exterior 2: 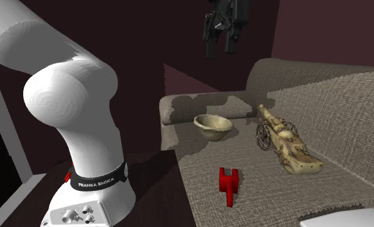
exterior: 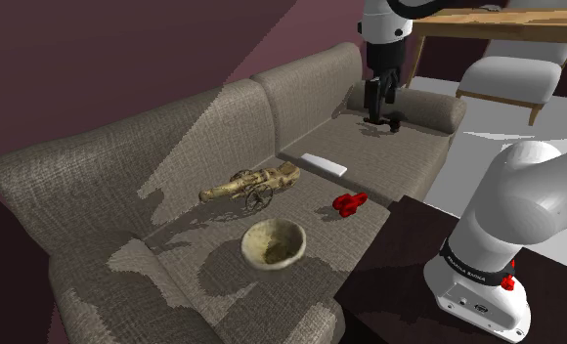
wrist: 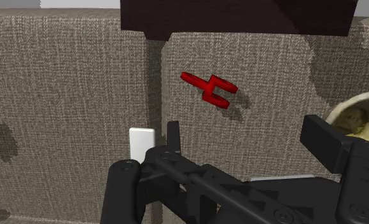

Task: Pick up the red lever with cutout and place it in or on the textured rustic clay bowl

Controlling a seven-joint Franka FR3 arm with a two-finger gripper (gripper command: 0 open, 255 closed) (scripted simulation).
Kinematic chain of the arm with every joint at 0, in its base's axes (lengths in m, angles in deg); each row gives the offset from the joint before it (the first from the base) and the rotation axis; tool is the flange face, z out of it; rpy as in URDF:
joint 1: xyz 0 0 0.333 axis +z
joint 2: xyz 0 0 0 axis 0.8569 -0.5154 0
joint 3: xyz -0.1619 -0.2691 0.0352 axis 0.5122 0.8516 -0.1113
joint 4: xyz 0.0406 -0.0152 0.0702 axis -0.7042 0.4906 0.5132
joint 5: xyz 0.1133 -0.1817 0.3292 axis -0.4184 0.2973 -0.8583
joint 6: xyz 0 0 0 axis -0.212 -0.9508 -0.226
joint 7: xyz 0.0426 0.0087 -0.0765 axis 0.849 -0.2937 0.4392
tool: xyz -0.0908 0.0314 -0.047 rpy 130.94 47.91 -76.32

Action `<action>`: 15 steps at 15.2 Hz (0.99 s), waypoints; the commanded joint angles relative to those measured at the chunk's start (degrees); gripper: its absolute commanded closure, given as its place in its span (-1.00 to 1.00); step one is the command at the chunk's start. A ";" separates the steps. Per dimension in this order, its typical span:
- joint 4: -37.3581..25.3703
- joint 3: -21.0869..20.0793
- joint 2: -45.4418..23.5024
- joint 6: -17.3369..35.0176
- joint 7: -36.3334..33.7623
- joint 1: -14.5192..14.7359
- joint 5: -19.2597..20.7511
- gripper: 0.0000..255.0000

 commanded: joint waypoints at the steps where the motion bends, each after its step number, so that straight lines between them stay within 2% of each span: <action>1: 0.00 0.00 0.00 0.00 0.00 0.00 0.00 -1.00; 8: 11.66 3.05 -2.58 15.57 0.36 -0.24 -0.94 -1.00; 15: 19.64 5.99 -11.35 33.56 1.52 -0.26 -2.23 -1.00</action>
